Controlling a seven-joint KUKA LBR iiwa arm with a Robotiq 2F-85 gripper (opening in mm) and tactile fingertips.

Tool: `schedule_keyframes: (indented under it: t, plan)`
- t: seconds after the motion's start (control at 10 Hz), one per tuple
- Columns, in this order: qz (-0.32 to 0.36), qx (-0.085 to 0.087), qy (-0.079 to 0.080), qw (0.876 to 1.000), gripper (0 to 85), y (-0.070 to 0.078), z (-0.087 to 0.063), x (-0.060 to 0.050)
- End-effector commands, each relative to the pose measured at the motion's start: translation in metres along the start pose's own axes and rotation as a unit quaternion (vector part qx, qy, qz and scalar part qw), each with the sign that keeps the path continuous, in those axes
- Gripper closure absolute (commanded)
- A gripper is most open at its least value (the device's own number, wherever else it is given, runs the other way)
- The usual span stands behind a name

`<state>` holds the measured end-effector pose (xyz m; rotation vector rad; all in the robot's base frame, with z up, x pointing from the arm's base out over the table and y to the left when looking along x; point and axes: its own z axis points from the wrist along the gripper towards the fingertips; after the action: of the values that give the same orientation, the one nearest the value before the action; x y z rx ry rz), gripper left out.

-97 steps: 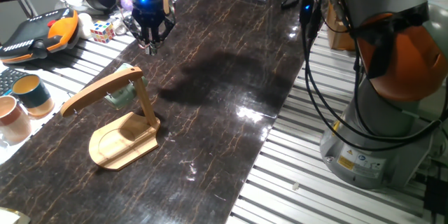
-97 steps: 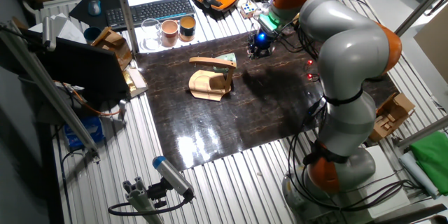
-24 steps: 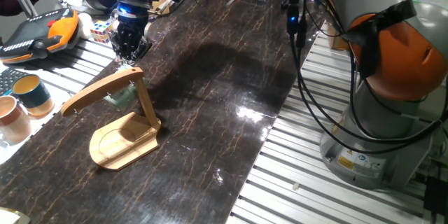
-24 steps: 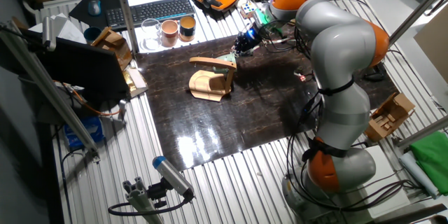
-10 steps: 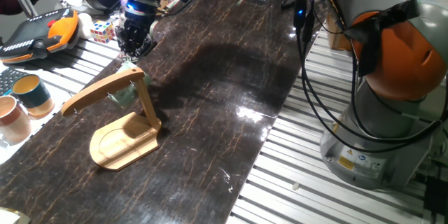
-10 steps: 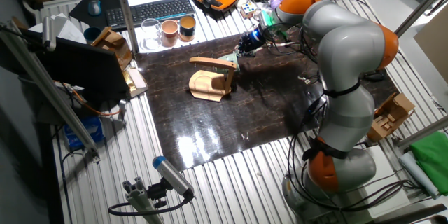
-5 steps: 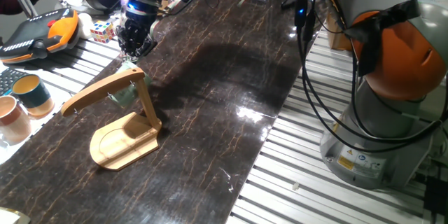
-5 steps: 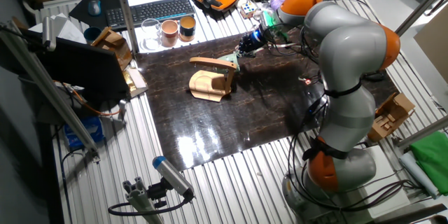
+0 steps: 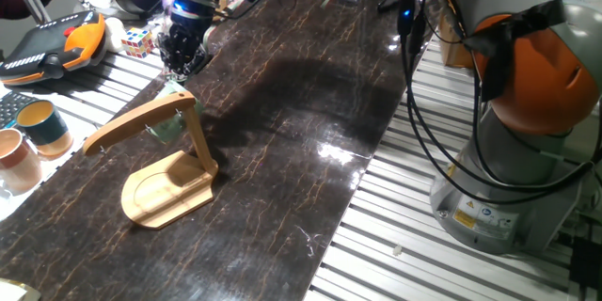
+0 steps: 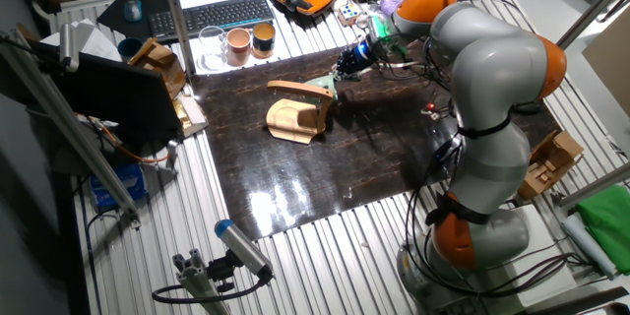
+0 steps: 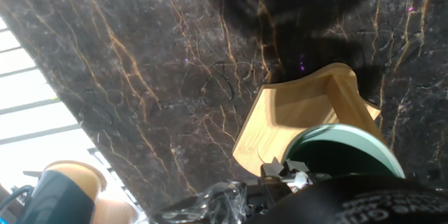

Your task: Take the cup off the cup rack

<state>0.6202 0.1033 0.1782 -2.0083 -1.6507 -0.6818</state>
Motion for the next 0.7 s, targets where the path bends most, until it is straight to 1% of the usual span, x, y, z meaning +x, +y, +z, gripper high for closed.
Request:
schedule_keyframes:
  t: [0.0,0.2,0.6]
  plan:
    - [-0.002,-0.001,0.0,1.0,84.0,0.0,0.0002,-0.0002]
    - [-0.003,-0.007,0.0,1.0,84.0,0.0002,0.0,-0.0002]
    - [-0.001,-0.009,-0.003,1.0,84.0,0.0019,-0.0001,0.0]
